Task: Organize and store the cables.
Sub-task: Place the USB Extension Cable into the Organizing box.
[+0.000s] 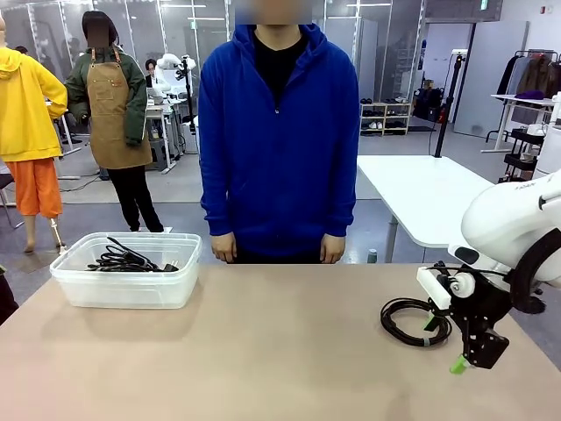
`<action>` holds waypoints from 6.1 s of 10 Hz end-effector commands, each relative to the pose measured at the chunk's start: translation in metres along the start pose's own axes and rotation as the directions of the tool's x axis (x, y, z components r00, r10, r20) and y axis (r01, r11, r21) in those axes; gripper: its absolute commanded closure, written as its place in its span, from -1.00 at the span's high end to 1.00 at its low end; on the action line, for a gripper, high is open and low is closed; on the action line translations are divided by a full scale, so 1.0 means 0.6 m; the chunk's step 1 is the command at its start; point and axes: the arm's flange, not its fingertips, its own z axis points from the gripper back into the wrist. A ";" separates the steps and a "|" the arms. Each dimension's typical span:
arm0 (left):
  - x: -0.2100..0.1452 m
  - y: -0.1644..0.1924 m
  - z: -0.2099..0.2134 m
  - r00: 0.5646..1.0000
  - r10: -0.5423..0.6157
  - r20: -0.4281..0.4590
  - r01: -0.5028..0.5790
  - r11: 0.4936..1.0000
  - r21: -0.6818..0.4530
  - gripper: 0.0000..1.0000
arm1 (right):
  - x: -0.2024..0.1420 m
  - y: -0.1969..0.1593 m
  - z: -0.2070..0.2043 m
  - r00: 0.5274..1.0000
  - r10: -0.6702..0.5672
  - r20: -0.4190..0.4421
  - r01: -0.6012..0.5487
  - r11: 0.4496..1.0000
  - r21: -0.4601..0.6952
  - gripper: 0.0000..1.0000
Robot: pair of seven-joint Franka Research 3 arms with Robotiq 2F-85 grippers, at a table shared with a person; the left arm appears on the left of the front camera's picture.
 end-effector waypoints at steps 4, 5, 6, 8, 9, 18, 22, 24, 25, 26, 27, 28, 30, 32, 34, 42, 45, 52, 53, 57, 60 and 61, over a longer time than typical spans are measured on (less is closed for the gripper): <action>0.004 -0.002 0.002 1.000 0.018 0.014 -0.018 1.000 -0.001 1.00 | -0.039 -0.068 -0.065 0.994 -0.066 -0.086 0.060 0.996 -0.070 1.00; 0.004 -0.002 0.002 1.000 0.018 0.014 -0.018 1.000 -0.001 1.00 | -0.046 -0.076 -0.077 0.994 -0.067 -0.088 0.059 0.994 -0.097 1.00; 0.004 -0.002 0.002 1.000 0.018 0.014 -0.018 1.000 -0.001 1.00 | -0.050 -0.079 -0.083 0.994 -0.063 -0.092 0.055 0.994 -0.093 1.00; 0.004 -0.002 0.002 1.000 0.018 0.014 -0.018 1.000 -0.001 1.00 | -0.062 -0.093 -0.087 0.991 -0.085 -0.105 0.076 0.993 -0.087 1.00; 0.004 -0.002 0.002 1.000 0.018 0.014 -0.018 1.000 -0.001 1.00 | -0.064 -0.098 -0.088 0.992 -0.086 -0.097 0.079 0.994 -0.072 1.00; 0.004 -0.002 0.002 1.000 0.018 0.014 -0.018 1.000 -0.001 1.00 | -0.068 -0.141 -0.097 0.977 -0.128 -0.168 0.126 0.992 -0.027 -1.00; 0.004 -0.002 0.002 1.000 0.018 0.014 -0.018 1.000 -0.001 1.00 | -0.060 -0.129 -0.096 0.979 -0.122 -0.164 0.118 0.993 -0.030 -1.00; 0.004 -0.002 0.002 1.000 0.018 0.014 -0.018 1.000 -0.001 1.00 | -0.055 -0.123 -0.089 0.976 -0.128 -0.179 0.123 0.992 -0.039 -1.00; 0.004 -0.002 0.002 1.000 0.018 0.014 -0.018 1.000 -0.001 1.00 | -0.048 -0.119 -0.083 0.977 -0.128 -0.170 0.122 0.992 -0.044 -1.00; 0.004 -0.002 0.002 1.000 0.018 0.014 -0.018 1.000 -0.001 1.00 | -0.037 -0.114 -0.067 0.976 -0.141 -0.169 0.132 0.989 -0.065 -1.00; 0.004 -0.002 0.002 1.000 0.018 0.014 -0.018 1.000 -0.001 1.00 | -0.015 -0.103 -0.032 0.980 -0.147 -0.132 0.134 0.985 -0.104 -1.00; 0.004 -0.002 0.002 1.000 0.018 0.014 -0.018 1.000 -0.001 1.00 | 0.007 -0.091 0.000 0.982 -0.136 -0.128 0.120 0.984 -0.130 -1.00; 0.004 -0.002 0.002 1.000 0.018 0.014 -0.018 1.000 -0.001 1.00 | 0.033 -0.066 0.039 0.986 -0.115 -0.117 0.097 0.984 -0.149 -1.00; 0.004 -0.002 0.002 1.000 0.018 0.014 -0.018 1.000 -0.001 1.00 | 0.020 -0.089 0.029 0.989 -0.098 -0.113 0.080 0.986 -0.148 -1.00; 0.004 -0.002 0.002 1.000 0.018 0.014 -0.018 1.000 -0.001 1.00 | 0.020 -0.089 0.029 0.989 -0.098 -0.113 0.080 0.986 -0.148 -1.00; 0.004 -0.002 0.002 1.000 0.018 0.014 -0.018 1.000 -0.001 1.00 | 0.255 -0.179 -0.012 0.992 -0.099 -0.084 0.092 0.992 -0.084 -0.77; 0.004 -0.002 0.002 1.000 0.018 0.014 -0.018 1.000 -0.001 1.00 | 0.439 -0.189 -0.081 0.988 -0.115 -0.098 0.113 0.993 -0.028 -0.77; 0.004 -0.002 0.002 1.000 0.018 0.014 -0.018 1.000 -0.001 1.00 | 0.557 -0.171 -0.271 0.945 -0.098 -0.313 0.111 0.994 0.024 -0.77; 0.004 -0.002 0.002 1.000 0.018 0.014 -0.018 1.000 -0.001 1.00 | 0.555 -0.166 -0.274 0.947 -0.080 -0.312 0.100 0.994 0.051 -0.77; 0.004 -0.002 0.002 1.000 0.018 0.014 -0.018 1.000 -0.001 1.00 | 0.547 -0.154 -0.264 0.957 -0.059 -0.285 0.080 0.995 0.062 0.08; -0.023 -0.031 0.037 1.000 -0.002 -0.025 0.003 0.999 0.052 1.00 | 0.512 -0.153 -0.229 0.983 -0.065 -0.171 0.080 0.994 0.080 1.00; -0.018 -0.048 0.051 1.000 0.005 -0.016 -0.004 0.998 0.055 1.00 | 0.488 -0.153 -0.193 0.992 -0.092 -0.091 0.097 0.994 0.052 1.00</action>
